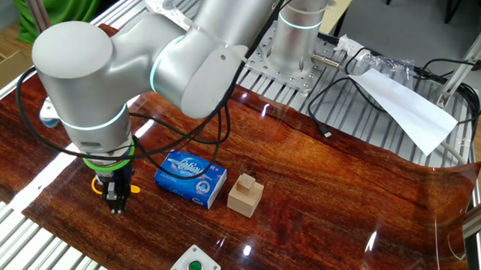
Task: Remove the bubble ring from the ball
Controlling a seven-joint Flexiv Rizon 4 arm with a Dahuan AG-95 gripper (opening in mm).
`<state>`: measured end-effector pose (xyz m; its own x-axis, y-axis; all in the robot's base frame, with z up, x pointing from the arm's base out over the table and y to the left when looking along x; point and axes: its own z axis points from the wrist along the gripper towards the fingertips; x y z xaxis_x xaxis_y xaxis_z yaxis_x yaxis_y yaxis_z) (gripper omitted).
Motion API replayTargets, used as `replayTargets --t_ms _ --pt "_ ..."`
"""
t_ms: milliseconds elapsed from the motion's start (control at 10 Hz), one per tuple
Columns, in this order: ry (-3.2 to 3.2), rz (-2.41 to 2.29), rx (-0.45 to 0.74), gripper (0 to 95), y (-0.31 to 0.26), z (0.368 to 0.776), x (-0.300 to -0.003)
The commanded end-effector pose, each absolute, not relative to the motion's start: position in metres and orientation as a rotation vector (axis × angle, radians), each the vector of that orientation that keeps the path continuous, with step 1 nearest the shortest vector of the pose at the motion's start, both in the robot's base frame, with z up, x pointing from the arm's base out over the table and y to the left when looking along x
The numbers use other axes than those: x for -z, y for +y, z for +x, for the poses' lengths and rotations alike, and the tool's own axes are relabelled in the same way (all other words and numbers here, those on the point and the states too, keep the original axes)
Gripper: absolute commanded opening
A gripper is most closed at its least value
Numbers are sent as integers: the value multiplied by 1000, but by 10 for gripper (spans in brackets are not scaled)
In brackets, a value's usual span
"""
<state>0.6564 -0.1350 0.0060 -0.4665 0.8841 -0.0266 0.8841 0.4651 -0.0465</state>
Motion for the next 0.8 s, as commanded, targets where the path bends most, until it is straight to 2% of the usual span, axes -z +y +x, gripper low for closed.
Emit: replayTargets --t_ms 100,800 --pt "-2670 -1639 -75 0 -135 657 -5" --pt "-2592 -1645 -27 0 -135 657 -5"
